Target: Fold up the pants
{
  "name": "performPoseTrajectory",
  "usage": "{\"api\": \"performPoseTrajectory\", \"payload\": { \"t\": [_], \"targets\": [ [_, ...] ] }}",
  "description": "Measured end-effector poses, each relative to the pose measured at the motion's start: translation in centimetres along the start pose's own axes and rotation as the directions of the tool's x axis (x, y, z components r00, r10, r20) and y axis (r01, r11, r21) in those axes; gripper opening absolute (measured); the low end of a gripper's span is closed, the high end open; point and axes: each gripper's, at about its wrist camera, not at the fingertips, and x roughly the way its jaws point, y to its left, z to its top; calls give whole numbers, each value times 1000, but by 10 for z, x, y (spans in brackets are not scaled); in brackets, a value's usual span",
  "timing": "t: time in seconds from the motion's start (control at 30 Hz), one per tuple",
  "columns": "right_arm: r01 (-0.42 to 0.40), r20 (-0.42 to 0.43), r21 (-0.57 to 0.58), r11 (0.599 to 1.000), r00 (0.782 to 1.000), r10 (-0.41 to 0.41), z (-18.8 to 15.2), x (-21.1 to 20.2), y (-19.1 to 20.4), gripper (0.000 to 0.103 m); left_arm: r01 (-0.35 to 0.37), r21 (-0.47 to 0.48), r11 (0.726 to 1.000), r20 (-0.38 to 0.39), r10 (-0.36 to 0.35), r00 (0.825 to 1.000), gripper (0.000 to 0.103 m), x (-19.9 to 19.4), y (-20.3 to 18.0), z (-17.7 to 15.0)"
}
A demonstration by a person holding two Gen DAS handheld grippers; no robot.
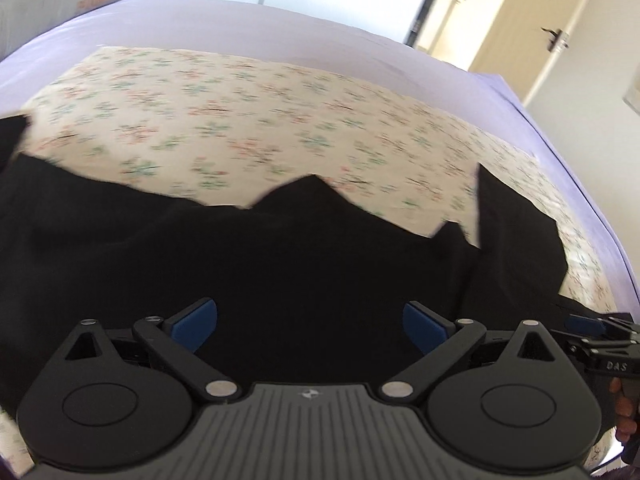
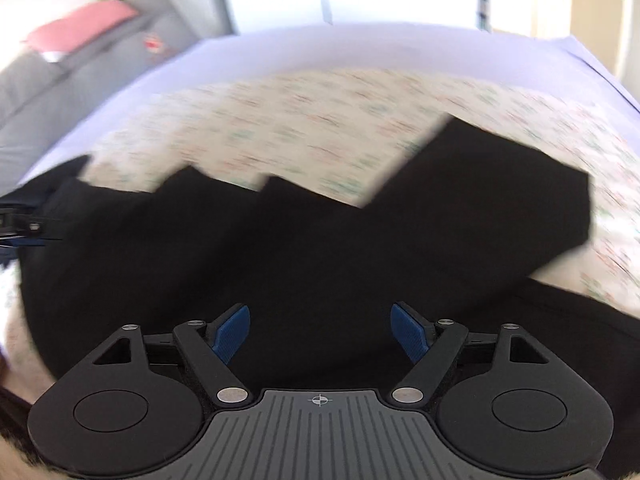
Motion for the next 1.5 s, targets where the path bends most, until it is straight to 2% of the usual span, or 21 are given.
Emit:
{"api": "performPoseTrajectory", "payload": {
  "t": [0.2, 0.43, 0.67, 0.77, 0.83, 0.87, 0.93, 0.97, 1.0, 1.07, 1.13, 1.3, 1.43, 1.5],
  "targets": [
    [65, 6, 71, 995, 998, -65, -1, 5, -52, 83, 98, 51, 994, -8, -98, 995, 103, 45, -61, 10],
    [132, -10, 103, 986, 991, -131, -5, 3, -102, 84, 181, 112, 977, -32, -178, 983, 103, 107, -127, 26],
    [170, -17, 150, 974, 985, -169, -12, -7, -147, 86, 184, 144, 972, -71, -175, 982, 103, 170, -168, 43],
    [165, -6, 177, 970, 986, -167, -13, -13, -161, 87, 172, 155, 973, -27, -170, 985, 103, 181, -178, 48],
    [166, 3, 198, 966, 985, -170, -13, -16, -170, 87, 190, 135, 972, -16, -190, 982, 103, 187, -182, 52],
    [166, 6, 212, 963, 985, -172, -13, -17, -174, 87, 212, 119, 970, -11, -212, 977, 99, 190, -183, 53],
    [164, 12, 242, 956, 985, -172, -10, -18, -181, 87, 272, 82, 959, -16, -272, 962, 84, 195, -187, 56],
    [161, 17, 255, 953, 985, -171, -8, -19, -184, 87, 302, 58, 951, -29, -301, 953, 70, 198, -190, 57],
    [156, 25, 270, 950, 985, -169, -7, -20, -187, 87, 326, 38, 945, -47, -324, 945, 48, 199, -192, 57],
    [146, 37, 298, 943, 986, -164, -4, -21, -192, 87, 362, 24, 932, -51, -361, 931, 46, 193, -201, 53],
    [134, 52, 316, 939, 986, -158, -1, -23, -195, 87, 418, 64, 906, -27, -417, 908, 46, 175, -213, 47],
    [125, 98, 350, 928, 981, -169, 3, -36, -202, 87, 565, 148, 812, -47, -565, 824, 46, 126, -248, 22],
    [111, 130, 383, 917, 976, -173, 3, -51, -210, 87, 648, 199, 735, -118, -639, 760, 46, 96, -271, -12],
    [105, 148, 399, 911, 973, -177, 1, -60, -215, 87, 677, 218, 703, -160, -659, 735, 46, 84, -280, -34]
  ]
}}
